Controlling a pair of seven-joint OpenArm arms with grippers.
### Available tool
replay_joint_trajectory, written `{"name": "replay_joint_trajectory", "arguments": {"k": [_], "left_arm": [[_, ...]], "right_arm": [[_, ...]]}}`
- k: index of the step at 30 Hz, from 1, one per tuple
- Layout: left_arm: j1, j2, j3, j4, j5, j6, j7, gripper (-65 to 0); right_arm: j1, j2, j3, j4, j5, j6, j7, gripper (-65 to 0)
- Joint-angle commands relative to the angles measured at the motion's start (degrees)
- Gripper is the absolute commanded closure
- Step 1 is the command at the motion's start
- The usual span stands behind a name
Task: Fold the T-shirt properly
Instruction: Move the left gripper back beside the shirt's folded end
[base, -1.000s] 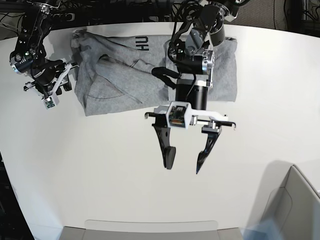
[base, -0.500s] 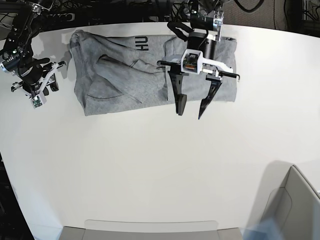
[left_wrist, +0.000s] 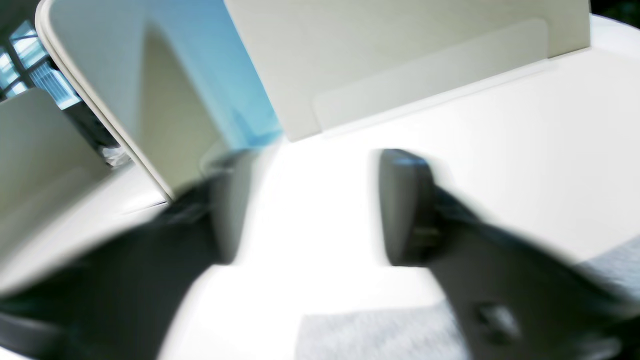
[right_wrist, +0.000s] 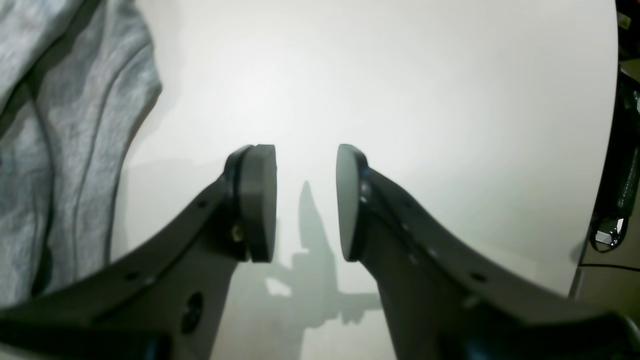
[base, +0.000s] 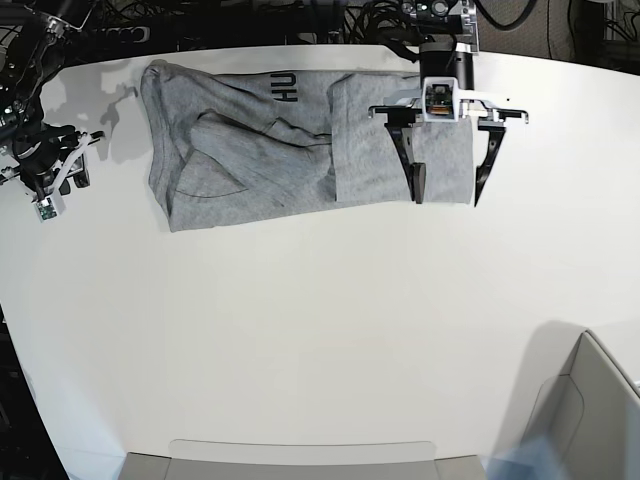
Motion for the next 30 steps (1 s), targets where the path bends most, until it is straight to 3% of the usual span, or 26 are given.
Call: {"name": "replay_joint_trajectory", "arguments": {"k": [1,3,9,12,18,22,25,30], "left_arm": [[0.2,-1.7,-0.4,1.2,-2.7,1.0,-1.9,-44.2],[0.2,-4.7,-0.8,1.2,-10.0,0.7,-1.3,-41.1],[-0.3,-20.0,-1.7,0.9,-46.1,0.6,-1.8,-41.5],[-1.7,-21.8,-1.3,1.0,-51.0,0.4,-1.5,-41.7],[-2.2,-21.3,-0.1,0.9,-59.9,-8.0,4.1,-41.4],[-2.4,-17.1,-1.4,0.9,-69.0,-12.9,9.2,-41.4],[-4.8,-14.3,-4.9,0.9,-79.3,-17.9,17.2,-41.3],[-5.5,-9.1,-18.8,0.0,-93.1,-25.3,33.7,-39.9]], "right_arm": [[0.5,1.1,0.4,0.7,0.7,0.6,1.0,-20.6],[0.5,1.1,0.4,0.6,0.7,0.6,1.0,-20.6],[0.5,1.4,0.4,0.5,0.7,0.6,1.0,-20.6],[0.5,1.8,0.3,0.5,1.1,0.6,1.0,-20.6],[0.5,2.0,0.5,0.4,0.7,0.6,1.0,-20.6],[0.5,3.5,0.6,-2.5,1.1,0.6,1.2,-20.6],[0.3,3.9,0.6,-5.0,1.1,0.6,4.4,-20.6],[-0.3,3.6,0.6,-5.5,0.8,0.6,5.8,-20.6]]}}
